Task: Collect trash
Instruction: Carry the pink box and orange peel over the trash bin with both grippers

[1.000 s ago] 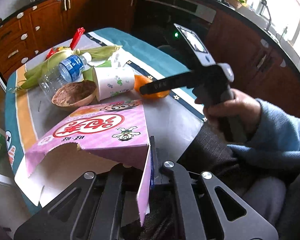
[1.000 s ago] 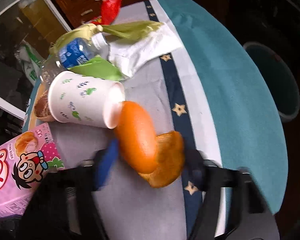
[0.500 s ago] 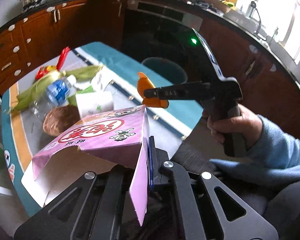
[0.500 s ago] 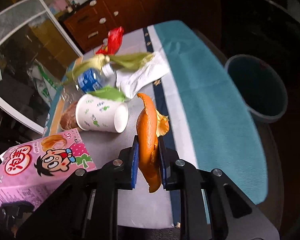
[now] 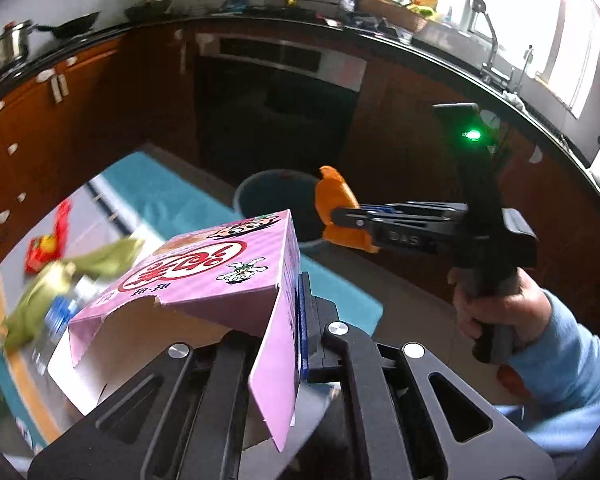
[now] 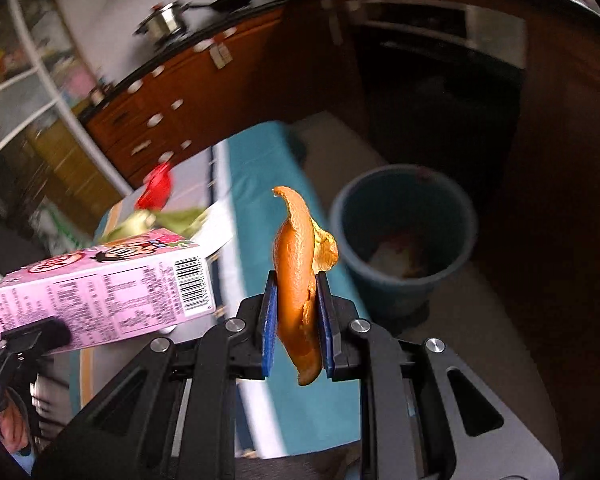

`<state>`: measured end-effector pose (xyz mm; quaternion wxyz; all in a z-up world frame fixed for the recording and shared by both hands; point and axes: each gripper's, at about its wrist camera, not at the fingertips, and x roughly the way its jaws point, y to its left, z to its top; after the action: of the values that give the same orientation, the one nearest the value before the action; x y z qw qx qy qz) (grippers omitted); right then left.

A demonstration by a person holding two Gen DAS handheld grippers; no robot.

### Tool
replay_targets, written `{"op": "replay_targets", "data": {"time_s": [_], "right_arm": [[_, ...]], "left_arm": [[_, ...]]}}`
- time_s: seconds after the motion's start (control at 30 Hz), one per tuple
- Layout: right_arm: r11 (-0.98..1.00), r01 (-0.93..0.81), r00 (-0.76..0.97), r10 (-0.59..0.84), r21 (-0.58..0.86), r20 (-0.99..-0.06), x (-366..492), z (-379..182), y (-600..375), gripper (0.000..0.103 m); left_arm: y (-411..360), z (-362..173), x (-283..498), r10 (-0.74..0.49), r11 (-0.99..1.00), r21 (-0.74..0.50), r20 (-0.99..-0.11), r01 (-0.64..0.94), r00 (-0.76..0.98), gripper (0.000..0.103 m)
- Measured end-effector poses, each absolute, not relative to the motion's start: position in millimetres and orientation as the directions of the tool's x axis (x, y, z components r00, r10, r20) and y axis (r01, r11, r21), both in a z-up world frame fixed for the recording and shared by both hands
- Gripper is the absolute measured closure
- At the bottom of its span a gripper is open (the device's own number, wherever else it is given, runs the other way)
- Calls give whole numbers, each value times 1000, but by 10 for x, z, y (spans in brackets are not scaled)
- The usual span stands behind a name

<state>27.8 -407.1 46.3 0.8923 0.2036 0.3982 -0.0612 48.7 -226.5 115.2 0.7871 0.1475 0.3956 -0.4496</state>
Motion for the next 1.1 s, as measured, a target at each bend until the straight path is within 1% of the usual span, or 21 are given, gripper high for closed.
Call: {"op": "replay_targets", "data": {"time_s": [0.27, 0.57, 0.8, 1.1], "right_arm": [[857, 389, 681, -21, 338, -732, 349, 379, -4899, 86], [823, 455, 636, -33, 340, -771, 702, 61, -5487, 86], [804, 487, 597, -22, 341, -802, 974, -261, -5697, 86], [795, 503, 542, 15, 339, -840, 1270, -636, -5740, 86]], "left_arm": [[-3294, 957, 836, -583, 472, -114, -784, 874, 212, 100], [-4190, 380, 1314, -518, 419, -135, -848, 898, 115, 100], [-4556, -97, 1485, -463, 380, -140, -884, 914, 57, 100], [-4685, -536, 1712, -404, 385, -161, -915, 909, 9, 100]]}}
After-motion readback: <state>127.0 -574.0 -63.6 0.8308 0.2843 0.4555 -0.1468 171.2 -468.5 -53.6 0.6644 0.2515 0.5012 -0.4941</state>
